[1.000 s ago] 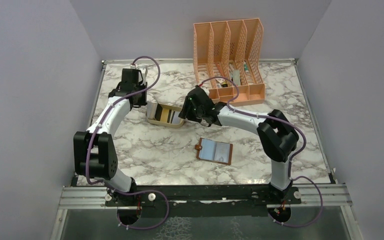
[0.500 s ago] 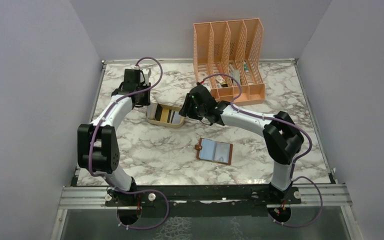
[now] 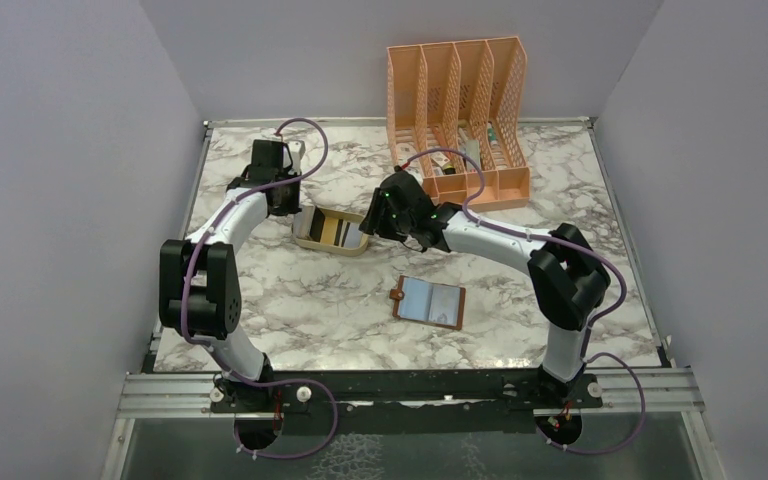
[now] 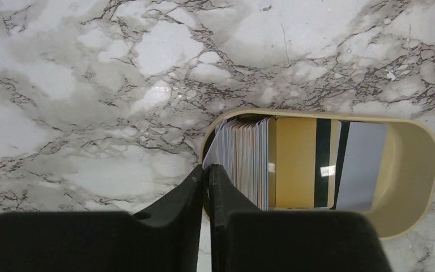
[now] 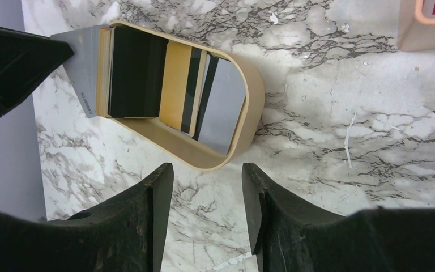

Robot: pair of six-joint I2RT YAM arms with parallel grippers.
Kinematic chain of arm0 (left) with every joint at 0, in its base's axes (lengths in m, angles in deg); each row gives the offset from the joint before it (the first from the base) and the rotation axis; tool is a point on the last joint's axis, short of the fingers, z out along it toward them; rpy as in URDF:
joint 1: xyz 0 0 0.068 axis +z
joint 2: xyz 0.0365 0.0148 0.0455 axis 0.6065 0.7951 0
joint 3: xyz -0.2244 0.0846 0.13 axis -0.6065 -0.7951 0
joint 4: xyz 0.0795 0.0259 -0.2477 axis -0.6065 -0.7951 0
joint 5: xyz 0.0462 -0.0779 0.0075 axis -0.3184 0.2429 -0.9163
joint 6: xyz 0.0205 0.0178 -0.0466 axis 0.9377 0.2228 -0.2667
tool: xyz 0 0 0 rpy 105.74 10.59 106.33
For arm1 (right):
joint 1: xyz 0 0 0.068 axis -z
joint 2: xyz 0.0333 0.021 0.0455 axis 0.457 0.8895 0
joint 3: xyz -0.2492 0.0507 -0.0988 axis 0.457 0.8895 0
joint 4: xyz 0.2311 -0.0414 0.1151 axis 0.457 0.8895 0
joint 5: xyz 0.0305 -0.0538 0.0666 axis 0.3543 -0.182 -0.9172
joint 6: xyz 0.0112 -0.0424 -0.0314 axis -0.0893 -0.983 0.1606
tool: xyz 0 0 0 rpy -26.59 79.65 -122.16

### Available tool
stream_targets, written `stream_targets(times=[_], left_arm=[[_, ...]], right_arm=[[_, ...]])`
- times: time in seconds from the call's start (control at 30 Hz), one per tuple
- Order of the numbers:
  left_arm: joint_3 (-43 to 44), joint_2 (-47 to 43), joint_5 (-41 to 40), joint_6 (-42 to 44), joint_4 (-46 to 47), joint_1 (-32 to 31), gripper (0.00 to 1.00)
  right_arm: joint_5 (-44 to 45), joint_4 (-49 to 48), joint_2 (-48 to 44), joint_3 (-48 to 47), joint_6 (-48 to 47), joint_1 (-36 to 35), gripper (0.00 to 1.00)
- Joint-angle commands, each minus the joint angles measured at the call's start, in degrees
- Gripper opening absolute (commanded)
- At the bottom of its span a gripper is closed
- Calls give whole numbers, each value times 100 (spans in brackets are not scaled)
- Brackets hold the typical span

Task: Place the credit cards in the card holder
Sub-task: Pick up the credit card from the storage box.

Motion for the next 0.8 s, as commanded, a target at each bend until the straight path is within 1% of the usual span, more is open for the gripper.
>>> stream_targets(times=[0.0,0.1,0.4,0.57,0.7,0.77], left_arm=[[187,22,127,84,75,53,6],[293,13,48,46,10,47,0],[770,29,-130,8,-436,49,0],[1164,3,-299,-60,-879,53,0],[1324,-273,-342,-176,-1106,52,0],[1323,-464,-113,-224,-1111,49,0]], right_arm=[[129,-45,-261,79,-92,10,48],[127,-37,-262,98,-86,10,48],[164,-27,-314,124,-102,12,48],[117,6,-374,127,-217,10,48],[-50,90,-555,147,-449,10,48],[-169,30,-733,262,-642,10,48]])
